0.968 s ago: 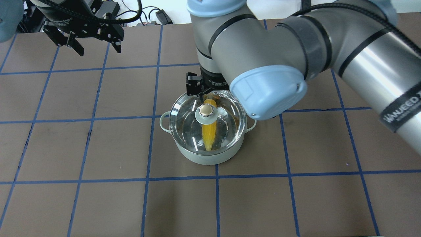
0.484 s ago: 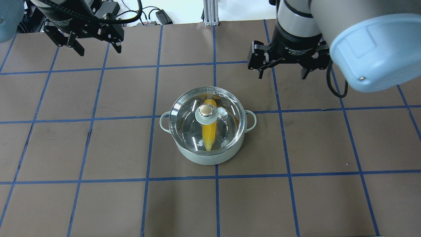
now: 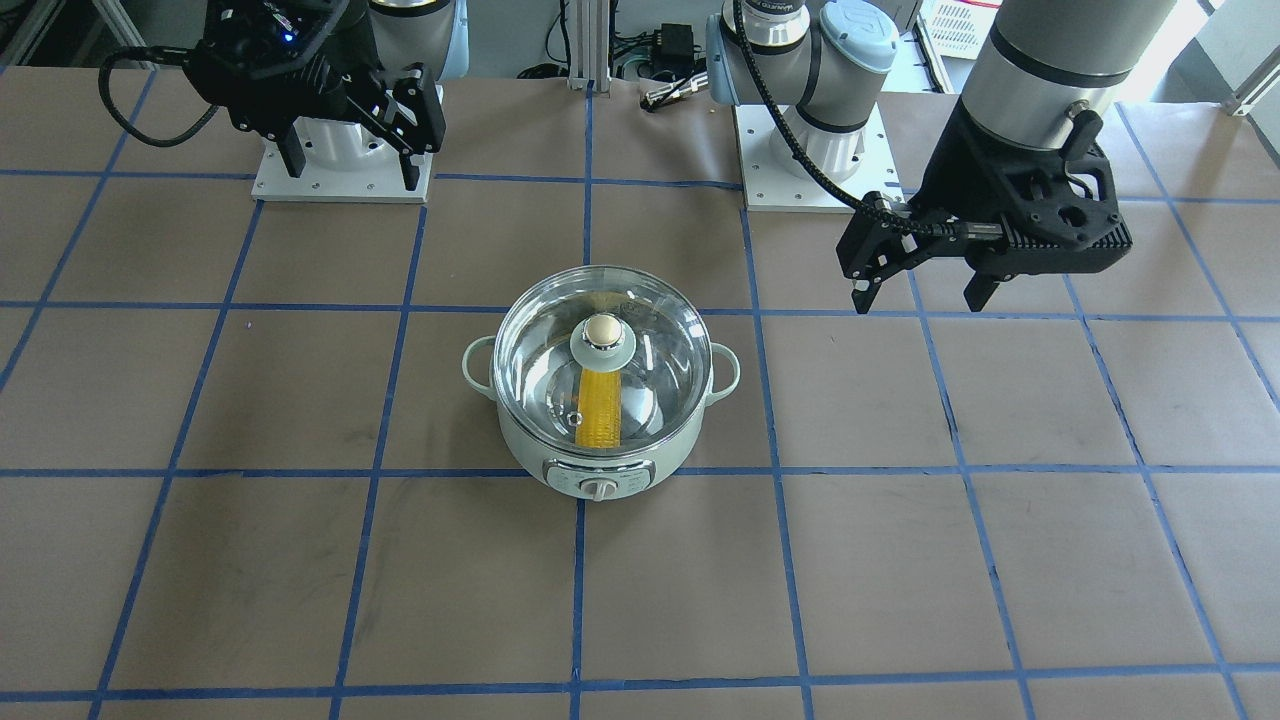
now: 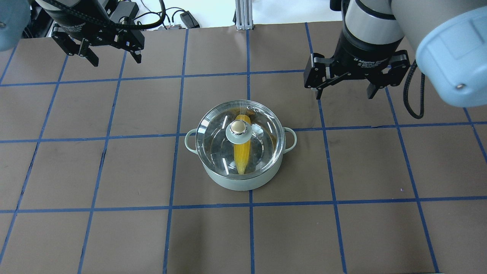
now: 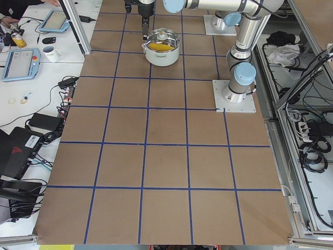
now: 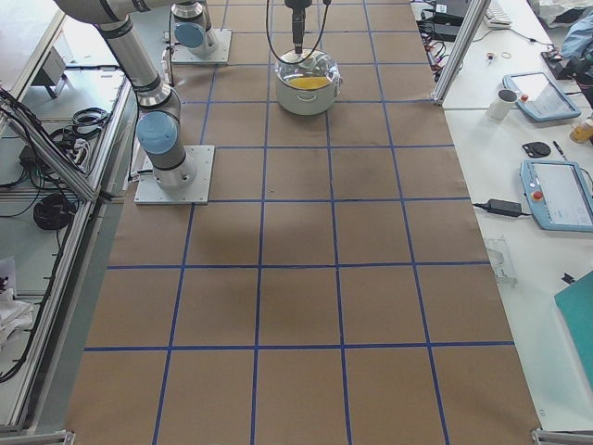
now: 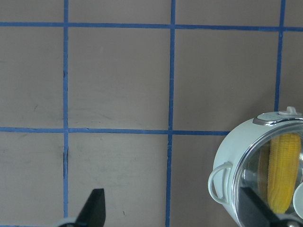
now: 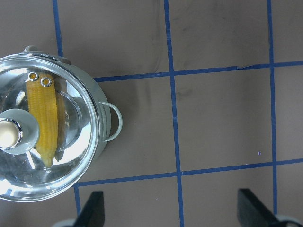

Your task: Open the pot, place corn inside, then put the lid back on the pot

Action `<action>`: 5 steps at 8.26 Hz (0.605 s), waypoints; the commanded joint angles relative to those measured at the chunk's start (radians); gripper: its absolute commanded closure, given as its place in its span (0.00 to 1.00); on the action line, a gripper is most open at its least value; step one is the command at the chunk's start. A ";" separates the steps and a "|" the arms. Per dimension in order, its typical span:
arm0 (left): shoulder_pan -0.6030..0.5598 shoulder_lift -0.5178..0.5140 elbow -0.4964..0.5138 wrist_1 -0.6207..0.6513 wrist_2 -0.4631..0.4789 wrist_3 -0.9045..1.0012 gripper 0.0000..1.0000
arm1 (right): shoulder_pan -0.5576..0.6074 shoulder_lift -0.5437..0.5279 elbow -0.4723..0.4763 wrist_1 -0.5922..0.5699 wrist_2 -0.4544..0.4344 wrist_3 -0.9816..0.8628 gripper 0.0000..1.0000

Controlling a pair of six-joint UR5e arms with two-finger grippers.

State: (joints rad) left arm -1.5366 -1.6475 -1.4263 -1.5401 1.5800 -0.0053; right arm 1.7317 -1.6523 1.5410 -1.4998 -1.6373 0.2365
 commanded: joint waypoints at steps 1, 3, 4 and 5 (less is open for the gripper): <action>0.000 0.000 -0.002 -0.002 0.000 -0.001 0.00 | -0.004 0.002 -0.001 -0.014 0.019 0.004 0.00; 0.000 0.002 -0.016 -0.003 0.002 -0.001 0.00 | -0.017 0.006 -0.002 -0.031 0.073 0.000 0.00; 0.000 0.006 -0.029 -0.002 0.002 -0.001 0.00 | -0.017 0.006 -0.004 -0.031 0.070 -0.002 0.00; 0.000 0.006 -0.031 -0.003 0.002 -0.001 0.00 | -0.017 0.006 -0.002 -0.031 0.071 -0.003 0.00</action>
State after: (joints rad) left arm -1.5370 -1.6441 -1.4458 -1.5424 1.5814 -0.0061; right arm 1.7165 -1.6465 1.5380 -1.5290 -1.5691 0.2371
